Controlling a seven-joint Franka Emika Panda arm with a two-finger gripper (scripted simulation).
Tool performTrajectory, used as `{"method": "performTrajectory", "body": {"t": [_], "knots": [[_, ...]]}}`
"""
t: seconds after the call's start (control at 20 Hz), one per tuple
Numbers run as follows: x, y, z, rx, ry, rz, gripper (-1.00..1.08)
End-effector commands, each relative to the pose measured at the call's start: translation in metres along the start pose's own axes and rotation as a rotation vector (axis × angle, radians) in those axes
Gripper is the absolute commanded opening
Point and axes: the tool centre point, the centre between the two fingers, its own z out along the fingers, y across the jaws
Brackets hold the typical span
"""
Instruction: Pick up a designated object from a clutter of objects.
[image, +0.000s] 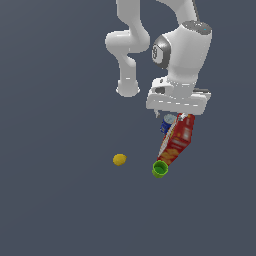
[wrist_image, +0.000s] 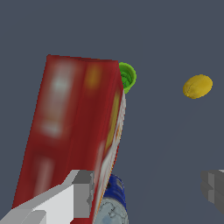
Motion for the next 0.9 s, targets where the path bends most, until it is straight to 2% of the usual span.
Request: {"method": "performTrajectory", "body": {"t": [0.0, 0.45, 0.85], "knots": [[-0.051, -0.004, 0.051, -0.043, -0.088, 0.006, 1.0], [-0.109, -0.024, 0.083, -0.04, -0.093, 0.085, 1.0], [-0.133, -0.029, 0.094, -0.04, -0.096, 0.117, 1.0]]}}
